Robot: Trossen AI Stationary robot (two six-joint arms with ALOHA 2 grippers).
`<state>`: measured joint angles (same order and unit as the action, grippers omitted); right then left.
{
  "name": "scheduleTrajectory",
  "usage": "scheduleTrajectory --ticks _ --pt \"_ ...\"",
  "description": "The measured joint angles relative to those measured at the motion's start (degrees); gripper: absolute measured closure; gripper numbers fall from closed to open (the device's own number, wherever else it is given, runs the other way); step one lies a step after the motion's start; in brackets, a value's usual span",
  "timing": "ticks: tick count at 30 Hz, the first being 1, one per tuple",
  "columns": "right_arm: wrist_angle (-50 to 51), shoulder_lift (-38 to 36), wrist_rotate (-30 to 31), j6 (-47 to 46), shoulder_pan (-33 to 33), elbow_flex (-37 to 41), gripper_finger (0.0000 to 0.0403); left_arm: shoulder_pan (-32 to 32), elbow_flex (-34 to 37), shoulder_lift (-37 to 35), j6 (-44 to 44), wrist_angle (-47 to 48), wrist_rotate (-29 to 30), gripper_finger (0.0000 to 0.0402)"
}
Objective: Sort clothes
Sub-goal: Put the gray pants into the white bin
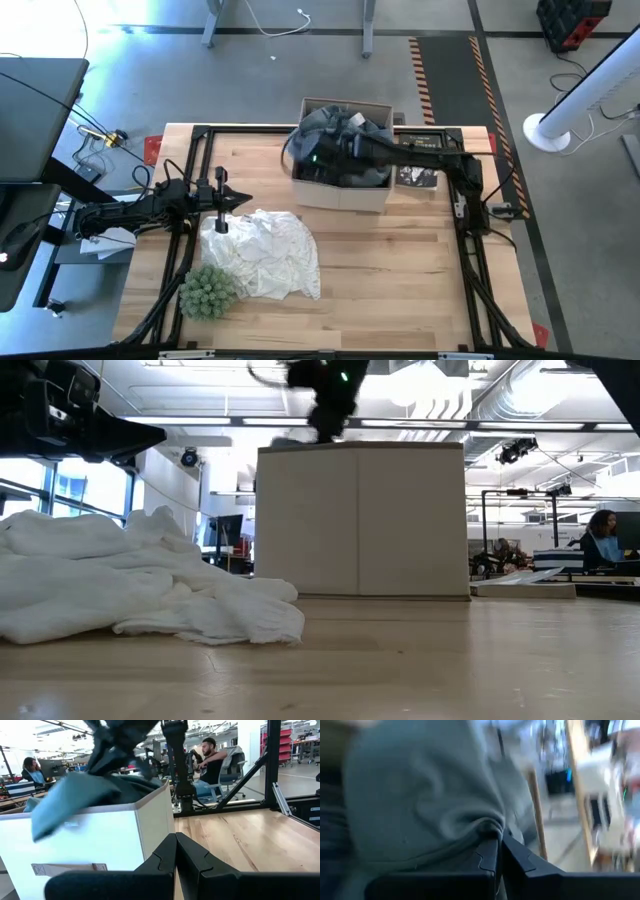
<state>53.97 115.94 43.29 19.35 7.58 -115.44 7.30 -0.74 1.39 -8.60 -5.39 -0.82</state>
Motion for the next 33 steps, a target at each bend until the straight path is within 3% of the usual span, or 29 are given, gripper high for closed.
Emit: scheduleTrajectory --ticks 2,8,15,18,21,26,33 --pt "4.8 -0.1 -1.5 -5.1 3.5 0.0 0.0400 0.0 0.0 0.0 0.0 0.0 0.0 0.0400" --pt "17.4 2.3 -16.1 -22.6 15.0 1.5 0.0401 0.0 0.0 0.0 0.0 0.0 0.0 0.0400" --pt "1.3 2.5 -26.0 -20.5 17.1 19.4 0.0402 0.0 0.0 0.0 0.0 0.0 0.0 0.0400" --pt "-4.4 2.0 -26.3 -18.1 15.8 25.2 0.0402 0.0 0.0 0.0 0.0 0.0 0.0 0.0400" --pt "-4.3 2.0 -25.1 -16.4 14.8 26.4 0.0402 0.0 0.0 0.0 0.0 0.0 0.0 0.0400" --pt "5.4 0.9 -22.9 -13.6 13.3 17.9 0.0402 0.0 0.0 0.0 0.0 0.0 0.0 0.0400" --pt "20.9 -1.2 -28.9 -13.2 10.7 -4.7 0.0381 0.0 0.0 0.0 0.0 0.0 0.0 0.0400"
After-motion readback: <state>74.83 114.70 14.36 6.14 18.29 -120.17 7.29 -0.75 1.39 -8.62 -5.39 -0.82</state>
